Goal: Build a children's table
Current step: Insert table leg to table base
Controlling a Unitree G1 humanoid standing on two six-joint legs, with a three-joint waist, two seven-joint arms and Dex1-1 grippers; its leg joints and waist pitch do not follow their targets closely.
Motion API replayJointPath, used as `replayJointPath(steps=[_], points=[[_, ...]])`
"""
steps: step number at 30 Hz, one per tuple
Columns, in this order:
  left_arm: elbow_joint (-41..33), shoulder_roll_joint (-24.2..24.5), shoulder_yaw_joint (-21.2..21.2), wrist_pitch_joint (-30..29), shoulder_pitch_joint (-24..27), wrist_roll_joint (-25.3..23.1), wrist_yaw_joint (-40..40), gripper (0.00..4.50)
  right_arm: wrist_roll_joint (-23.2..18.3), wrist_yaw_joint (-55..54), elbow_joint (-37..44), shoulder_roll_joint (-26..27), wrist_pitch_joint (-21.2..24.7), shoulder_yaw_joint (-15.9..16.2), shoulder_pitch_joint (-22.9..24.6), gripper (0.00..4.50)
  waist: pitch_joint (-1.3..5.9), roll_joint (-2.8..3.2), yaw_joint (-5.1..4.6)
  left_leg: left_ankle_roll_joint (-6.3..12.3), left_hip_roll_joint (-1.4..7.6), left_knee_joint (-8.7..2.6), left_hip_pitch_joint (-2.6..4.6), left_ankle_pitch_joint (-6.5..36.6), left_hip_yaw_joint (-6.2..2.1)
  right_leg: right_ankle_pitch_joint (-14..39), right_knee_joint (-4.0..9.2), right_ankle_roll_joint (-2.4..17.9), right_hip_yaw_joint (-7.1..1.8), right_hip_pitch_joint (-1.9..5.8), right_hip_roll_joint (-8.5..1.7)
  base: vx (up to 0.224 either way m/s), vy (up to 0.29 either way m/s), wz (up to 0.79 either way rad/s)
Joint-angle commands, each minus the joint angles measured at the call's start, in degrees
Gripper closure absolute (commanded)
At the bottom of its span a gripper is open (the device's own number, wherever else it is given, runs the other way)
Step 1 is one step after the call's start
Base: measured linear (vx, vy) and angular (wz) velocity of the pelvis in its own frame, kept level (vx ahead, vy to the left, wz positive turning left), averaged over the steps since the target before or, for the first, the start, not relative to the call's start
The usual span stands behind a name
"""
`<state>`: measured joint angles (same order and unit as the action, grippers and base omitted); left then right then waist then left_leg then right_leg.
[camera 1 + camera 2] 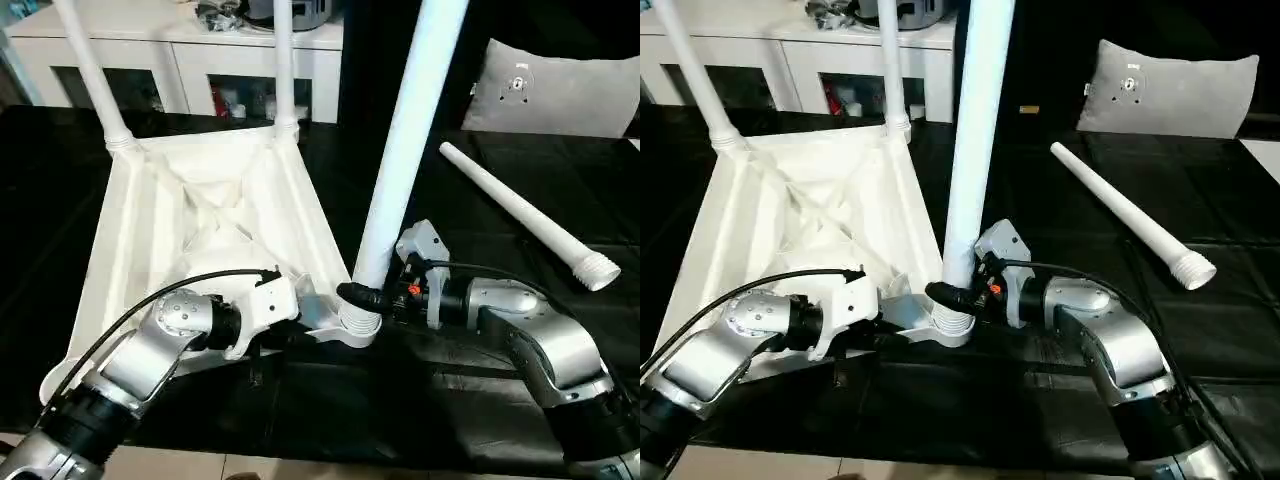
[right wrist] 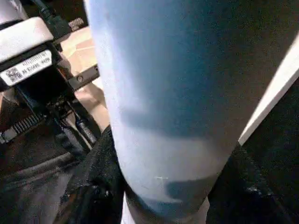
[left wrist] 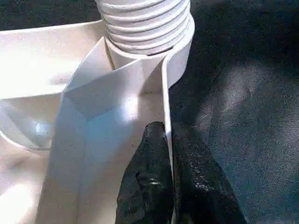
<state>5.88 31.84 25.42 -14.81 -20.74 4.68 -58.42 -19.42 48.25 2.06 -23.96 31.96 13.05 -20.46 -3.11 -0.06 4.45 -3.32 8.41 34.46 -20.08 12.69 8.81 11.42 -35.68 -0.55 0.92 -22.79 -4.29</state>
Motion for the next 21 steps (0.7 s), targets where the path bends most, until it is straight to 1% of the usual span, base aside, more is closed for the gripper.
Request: replayJointPath(steps=[1, 3, 5, 6, 7, 9, 11, 12, 13, 14, 15, 16, 17, 19, 20, 21], points=[[1.07, -0.81, -0.09, 2.57, -0.01, 0.78, -0.97, 4.50, 0.78, 1.36, -0.44, -0.67, 0.58, 1.87, -0.14, 2.61, 2.99, -1.00, 0.21, 1.52, 3.59, -4.50, -0.30, 7.12, -0.62, 14.36, 4.40, 11.47, -2.18, 2.47, -3.67, 0.000, 0.000, 0.00], [1.33, -0.75, -0.41, 2.94, 0.06, 1.06, -1.70, 4.50, 0.86, 1.67, -1.32, -0.77, 0.32, 1.74, -0.42, 2.61, 3.11, -1.04, 0.50, 1.59, 3.58, -4.43, -0.36, 6.33, -0.59, 13.40, 4.24, 11.39, -2.16, 2.53, -3.68, 0.000, 0.000, 0.00], [1.43, -0.72, -0.48, 3.42, 0.06, 1.18, -2.25, 4.50, 1.11, 1.96, -2.04, -0.79, 0.13, 1.98, -0.68, 2.61, 3.12, -1.00, 0.59, 1.68, 3.53, -4.37, -0.41, 6.01, -0.55, 12.77, 4.20, 11.57, -2.15, 2.50, -3.64, 0.000, 0.000, 0.00], [1.47, -0.65, -0.45, 3.84, 0.03, 1.23, -3.04, 4.50, 1.64, 2.63, -3.19, -0.74, -0.23, 2.60, -1.18, 2.61, 3.18, -0.91, 0.59, 1.65, 3.53, -4.35, -0.41, 5.90, -0.54, 12.41, 4.15, 11.67, -2.12, 2.49, -3.61, 0.000, 0.000, 0.00], [1.46, -0.65, -0.43, 3.87, 0.03, 1.22, -3.14, 4.50, 1.69, 2.68, -3.34, -0.70, -0.29, 2.64, -1.24, 2.61, 3.19, -0.96, 0.52, 1.64, 3.51, -4.34, -0.46, 6.00, -0.53, 12.37, 4.10, 11.78, -2.08, 2.50, -3.58, 0.000, 0.000, 0.00], [1.55, -0.64, -0.29, 4.05, -0.08, 1.08, -3.73, 4.50, 1.73, 2.98, -5.05, 0.05, -0.65, 2.71, -1.86, 2.61, 3.10, -0.88, 0.53, 1.49, 3.53, -4.37, -0.39, 6.77, -0.48, 13.10, 4.19, 11.99, -2.11, 2.40, -3.58, 0.000, 0.000, 0.00], [1.85, -0.77, -0.32, 4.23, -0.24, 0.90, -3.93, 4.50, 1.18, 3.07, -6.47, 0.86, -0.74, 2.22, -2.18, 2.61, 3.04, -0.94, 0.54, 1.30, 3.55, -4.44, -0.38, 7.41, -0.50, 14.33, 4.31, 11.83, -2.16, 2.40, -3.65, 0.000, 0.000, 0.00], [2.05, -0.89, -0.46, 4.20, -0.35, 0.89, -3.89, 4.50, 0.51, 2.98, -7.13, 1.24, -0.73, 1.43, -1.97, 2.61, 3.03, -0.92, 0.54, 1.15, 3.54, -4.47, -0.39, 7.85, -0.50, 15.31, 4.42, 11.66, -2.18, 2.41, -3.69, 0.000, 0.000, 0.00], [2.50, -1.08, -0.76, 4.18, -0.52, 0.77, -3.58, 4.50, -0.60, 2.76, -8.10, 1.69, -0.96, -0.12, -1.15, 2.61, 3.01, -0.82, 0.55, 0.94, 3.61, -4.55, -0.33, 8.34, -0.56, 16.25, 4.47, 11.40, -2.16, 2.38, -3.66, 0.000, 0.000, 0.00], [2.53, -1.09, -0.78, 4.18, -0.53, 0.75, -3.56, 4.50, -0.66, 2.75, -8.14, 1.71, -0.98, -0.20, -1.10, 2.61, 3.00, -0.87, 0.54, 0.91, 3.60, -4.57, -0.32, 8.62, -0.54, 16.64, 4.56, 11.24, -2.19, 2.35, -3.65, 0.000, 0.000, 0.00], [2.99, -1.21, -1.02, 4.25, -0.66, 0.59, -3.20, 4.50, -1.36, 2.52, -8.85, 1.96, -1.46, -1.41, -0.24, 2.61, 3.06, -0.91, 0.63, 0.83, 3.60, -4.52, -0.25, 8.69, -0.51, 17.04, 4.62, 11.07, -2.21, 2.31, -3.67, 0.000, 0.000, 0.00], [2.99, -1.21, -1.02, 4.25, -0.66, 0.59, -3.20, 4.50, -1.36, 2.52, -8.85, 1.96, -1.46, -1.41, -0.24, 2.61, 3.05, -0.91, 0.69, 0.87, 3.62, -4.54, -0.25, 8.72, -0.49, 17.11, 4.67, 11.02, -2.22, 2.27, -3.70, 0.000, 0.000, 0.00], [3.31, -1.34, -1.25, 4.37, -0.72, 0.50, -2.95, 4.50, -1.81, 2.42, -9.25, 2.18, -1.89, -2.33, 0.37, 2.61, 3.05, -0.88, 0.69, 0.82, 3.60, -4.60, -0.36, 8.67, -0.54, 17.21, 4.65, 10.86, -2.16, 2.35, -3.64, 0.000, 0.000, 0.00], [3.81, -1.57, -1.65, 4.49, -0.88, 0.47, -2.55, 4.50, -2.53, 2.27, -9.65, 2.58, -2.99, -3.90, 1.77, 2.61, 3.03, -0.82, 0.69, 0.81, 3.63, -4.64, -0.31, 8.98, -0.52, 17.54, 4.70, 10.79, -2.17, 2.23, -3.61, 0.000, 0.000, 0.00], [3.88, -1.60, -1.71, 4.51, -0.90, 0.46, -2.50, 4.50, -2.60, 2.25, -9.68, 2.62, -3.18, -4.11, 2.00, 2.61, 3.04, -0.39, 0.76, 0.67, 3.66, -4.64, -0.25, 9.19, -0.58, 17.62, 4.66, 10.80, -2.18, 2.18, -3.65, 0.000, 0.000, 0.00], [4.21, -1.87, -2.02, 4.48, -1.05, 0.52, -2.09, 4.50, -2.72, 2.50, -9.54, 2.61, -4.37, -4.63, 3.33, 2.61, 3.09, -0.63, 0.81, 0.78, 3.62, -4.62, -0.30, 9.21, -0.46, 17.50, 4.83, 10.64, -2.19, 2.21, -3.61, 0.000, 0.000, 0.00]])
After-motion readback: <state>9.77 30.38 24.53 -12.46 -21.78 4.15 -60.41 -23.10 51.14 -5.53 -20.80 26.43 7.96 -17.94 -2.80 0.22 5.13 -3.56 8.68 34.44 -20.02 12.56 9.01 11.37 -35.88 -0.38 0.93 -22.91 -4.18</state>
